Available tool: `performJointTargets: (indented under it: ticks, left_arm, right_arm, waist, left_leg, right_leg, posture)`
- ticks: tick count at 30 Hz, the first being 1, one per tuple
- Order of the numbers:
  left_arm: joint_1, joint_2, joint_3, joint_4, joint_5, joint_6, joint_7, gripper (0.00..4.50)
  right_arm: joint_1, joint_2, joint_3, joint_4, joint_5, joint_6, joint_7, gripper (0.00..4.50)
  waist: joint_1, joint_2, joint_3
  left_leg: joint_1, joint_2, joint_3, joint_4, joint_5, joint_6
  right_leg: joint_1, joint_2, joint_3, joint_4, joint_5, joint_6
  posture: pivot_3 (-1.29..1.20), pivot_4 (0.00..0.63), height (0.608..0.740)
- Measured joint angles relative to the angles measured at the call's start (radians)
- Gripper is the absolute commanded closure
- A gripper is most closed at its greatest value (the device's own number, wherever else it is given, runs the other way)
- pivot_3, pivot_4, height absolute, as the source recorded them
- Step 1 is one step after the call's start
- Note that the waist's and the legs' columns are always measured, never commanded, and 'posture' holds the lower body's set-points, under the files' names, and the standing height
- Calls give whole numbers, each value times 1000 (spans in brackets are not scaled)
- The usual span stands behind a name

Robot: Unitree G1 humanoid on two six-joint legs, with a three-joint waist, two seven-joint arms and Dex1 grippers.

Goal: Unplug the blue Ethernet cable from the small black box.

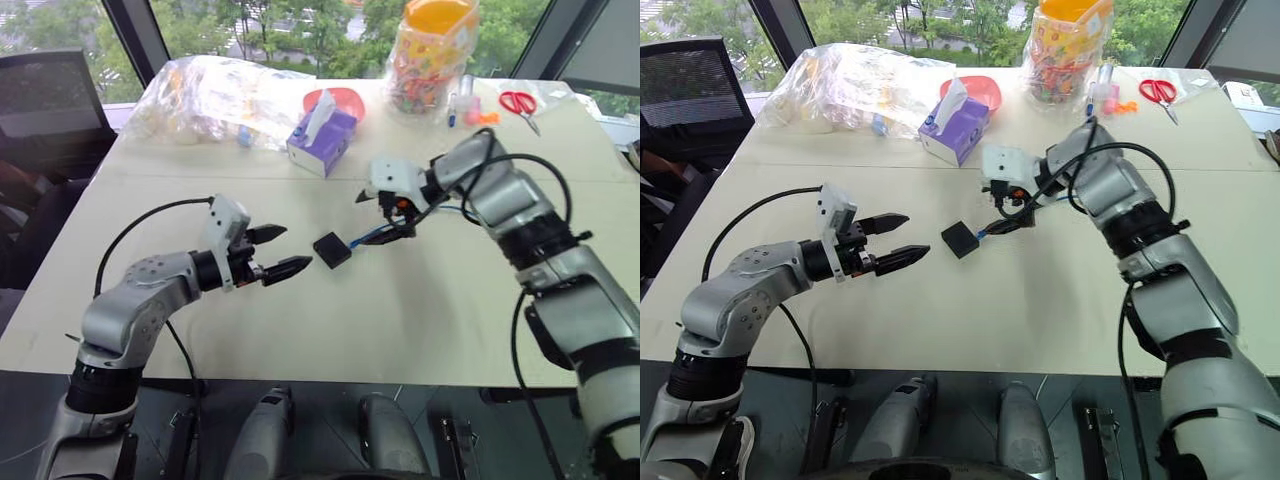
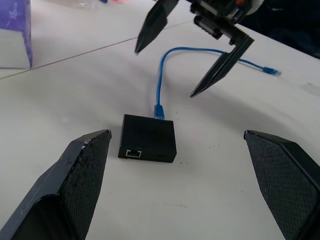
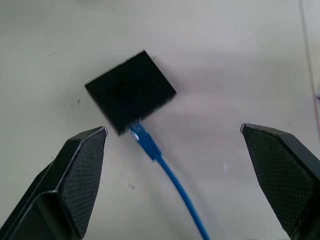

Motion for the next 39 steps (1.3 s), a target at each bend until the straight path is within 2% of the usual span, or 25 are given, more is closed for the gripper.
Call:
performJointTargets:
  ticks: [7,13,16,22,23,28,31,36,39]
  left_arm:
    - [33,9,26,-52,-6,10,30,43]
    - [40,14,32,-64,-18,20,46,43]
    - [40,14,32,-68,-19,19,51,0]
    - [47,14,32,-69,-19,17,61,0]
    - [47,13,32,-69,-19,16,62,0]
    - [46,6,28,-68,-18,12,65,0]
    - [32,-1,22,-57,-10,0,65,0]
    - [-8,-11,8,-7,8,-19,62,0]
    - [-57,-24,0,46,18,-31,56,0]
  right_arm:
    - [-103,108,88,327,-202,-306,-26,0]
    - [-144,180,90,491,-281,-410,-58,0]
    - [-163,195,90,536,-323,-443,-87,858]
    - [-165,225,82,574,-355,-462,-70,4042]
    - [-164,229,81,577,-356,-463,-61,4434]
    - [-162,233,65,575,-357,-464,-54,4434]
    - [-133,208,41,522,-357,-493,-124,4434]
    - [-4,90,-81,273,-337,-548,-318,4434]
    - [175,-18,-173,14,-361,-538,-487,4434]
  waist:
    - [-2,0,0]
    - [-22,0,0]
    - [-25,0,0]
    - [-29,0,0]
    - [-31,0,0]
    - [-42,0,0]
    - [-42,0,0]
    - [-33,0,0]
    - [-11,0,0]
  left_leg:
    - [1,0,0,0,0,-1]
    - [2,0,0,0,1,-1]
    - [4,0,0,-1,1,-1]
    - [11,1,0,-1,1,-1]
    - [11,1,0,-1,1,-1]
    - [12,1,0,-1,1,-1]
    - [12,1,0,-2,1,-1]
    - [12,1,1,-2,1,-1]
    - [11,0,1,-2,1,-1]
  right_leg:
    - [0,1,1,3,0,0]
    - [0,1,1,4,0,0]
    - [0,2,2,5,0,0]
    - [6,3,4,7,0,-1]
    - [6,3,4,8,-1,-2]
    - [6,3,5,8,0,-1]
    - [6,3,5,8,0,-1]
    - [6,3,6,8,0,-1]
    - [6,2,6,7,-1,-1]
  posture:
    - [0,150,728]
    - [0,150,728]
    - [0,150,728]
    - [0,150,728]
    - [0,150,728]
    - [0,150,728]
    - [0,150,728]
    - [0,150,728]
    - [0,150,728]
